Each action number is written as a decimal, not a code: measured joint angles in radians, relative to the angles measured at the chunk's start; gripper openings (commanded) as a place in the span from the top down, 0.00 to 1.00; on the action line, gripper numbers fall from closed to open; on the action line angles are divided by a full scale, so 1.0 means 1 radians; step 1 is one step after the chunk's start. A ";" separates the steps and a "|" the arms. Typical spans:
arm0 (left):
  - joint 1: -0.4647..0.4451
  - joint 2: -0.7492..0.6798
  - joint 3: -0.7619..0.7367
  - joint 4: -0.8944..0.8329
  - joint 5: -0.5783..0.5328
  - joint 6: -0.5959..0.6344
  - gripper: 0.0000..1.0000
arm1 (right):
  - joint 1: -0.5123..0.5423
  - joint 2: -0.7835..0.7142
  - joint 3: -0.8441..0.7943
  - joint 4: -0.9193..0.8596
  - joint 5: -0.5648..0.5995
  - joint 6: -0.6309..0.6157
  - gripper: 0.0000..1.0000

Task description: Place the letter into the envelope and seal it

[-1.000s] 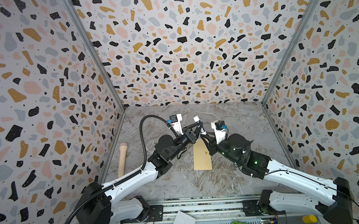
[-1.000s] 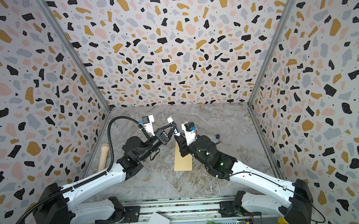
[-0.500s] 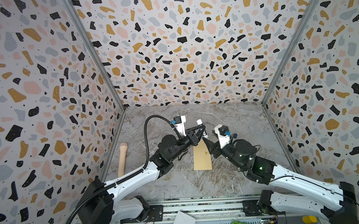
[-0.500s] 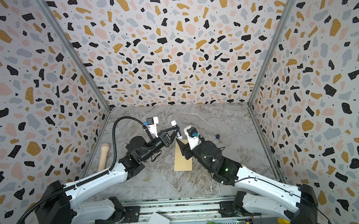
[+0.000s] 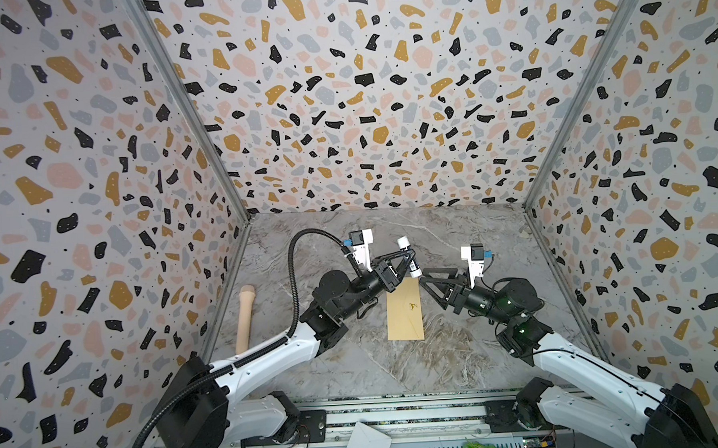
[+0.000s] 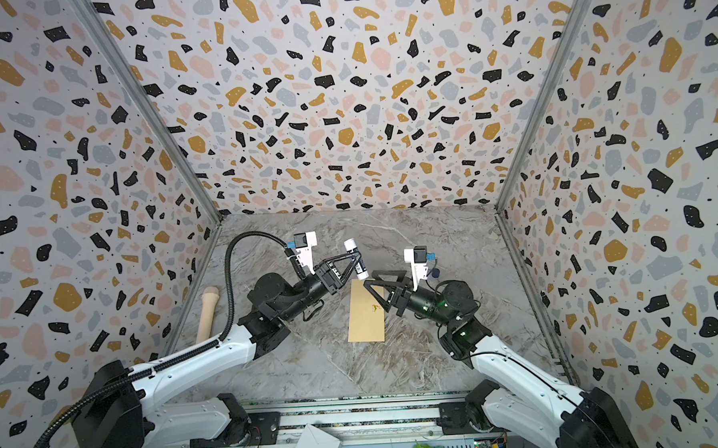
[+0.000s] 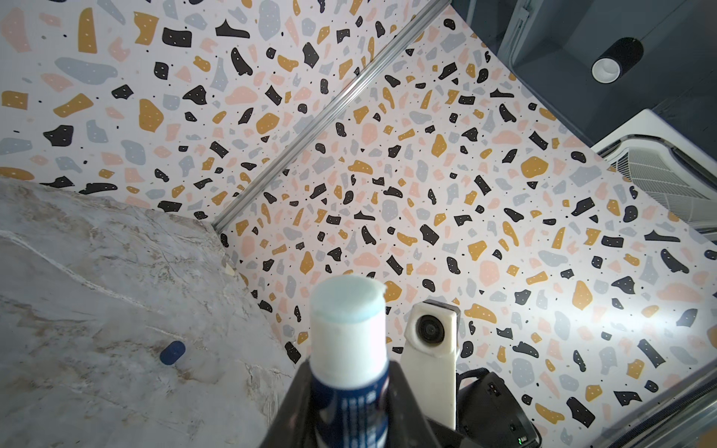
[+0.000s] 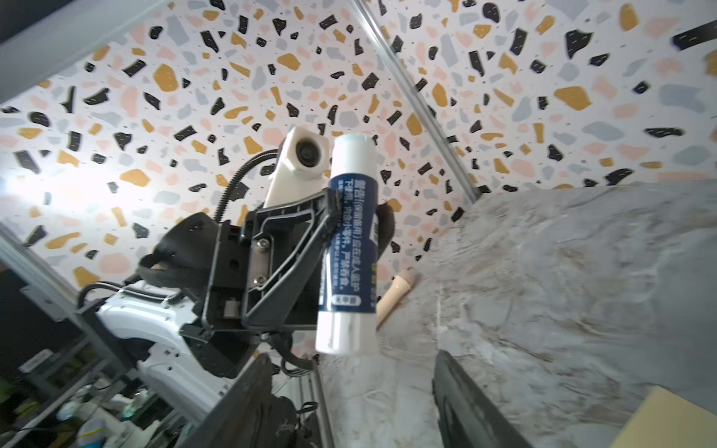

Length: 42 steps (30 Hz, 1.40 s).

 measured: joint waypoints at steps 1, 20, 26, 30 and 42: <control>0.000 -0.002 0.000 0.000 0.000 -0.001 1.00 | 0.003 0.010 0.000 0.022 -0.013 0.018 0.38; 0.000 -0.009 -0.002 0.024 0.022 -0.023 1.00 | 0.041 0.087 0.000 0.169 0.016 0.122 0.55; 0.000 -0.009 -0.005 0.025 0.024 -0.026 1.00 | 0.041 0.106 0.018 0.178 0.031 0.131 0.73; 0.002 -0.009 -0.006 0.025 0.023 -0.026 1.00 | 0.042 0.109 0.024 0.163 0.040 0.126 0.82; 0.019 -0.019 -0.005 0.026 -0.048 0.016 1.00 | 0.219 0.055 0.235 -0.335 0.393 -0.240 0.93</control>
